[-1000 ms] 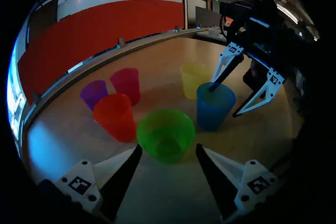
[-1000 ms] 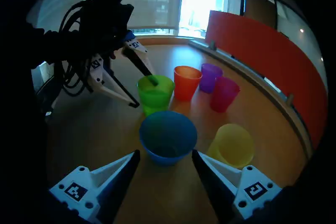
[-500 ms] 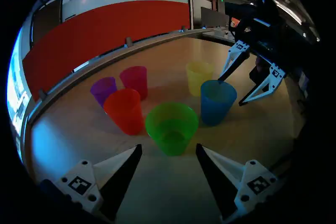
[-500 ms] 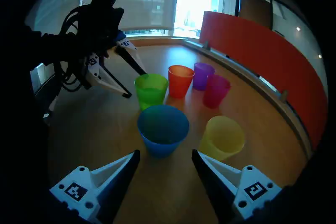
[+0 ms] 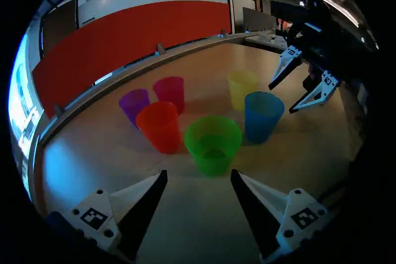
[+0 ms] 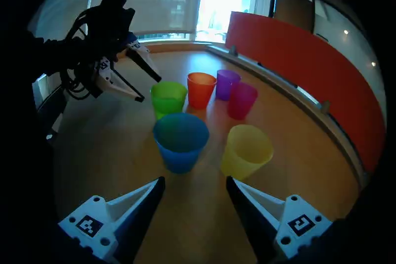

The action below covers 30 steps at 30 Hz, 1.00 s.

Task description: Pour water

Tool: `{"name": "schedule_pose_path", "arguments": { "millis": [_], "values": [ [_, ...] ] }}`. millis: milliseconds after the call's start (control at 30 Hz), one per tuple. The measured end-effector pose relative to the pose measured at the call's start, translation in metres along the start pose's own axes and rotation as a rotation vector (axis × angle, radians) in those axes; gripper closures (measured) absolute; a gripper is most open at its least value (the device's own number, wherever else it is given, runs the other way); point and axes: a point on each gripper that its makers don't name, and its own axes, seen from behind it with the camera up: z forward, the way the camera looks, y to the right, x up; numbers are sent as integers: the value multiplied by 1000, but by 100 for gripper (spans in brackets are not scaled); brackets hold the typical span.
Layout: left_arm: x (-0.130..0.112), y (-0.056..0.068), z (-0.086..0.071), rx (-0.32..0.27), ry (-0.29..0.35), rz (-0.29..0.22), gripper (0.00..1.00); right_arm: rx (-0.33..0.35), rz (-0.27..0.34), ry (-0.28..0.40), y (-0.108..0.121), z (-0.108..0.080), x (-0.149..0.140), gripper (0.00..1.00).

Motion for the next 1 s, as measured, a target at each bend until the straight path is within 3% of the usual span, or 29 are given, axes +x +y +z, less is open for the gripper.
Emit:
{"name": "schedule_pose_path", "arguments": {
  "millis": [200,667,1000],
  "values": [
    [-3,-7,-3,29,-4,-6,5,-35,36,5,9,-6,-2,4],
    [2,-40,-24,146,52,-77,5,-184,137,24,48,-23,-7,4],
    [18,-63,-39,238,129,-96,5,-341,196,74,83,-46,-10,4]
  ]
}}
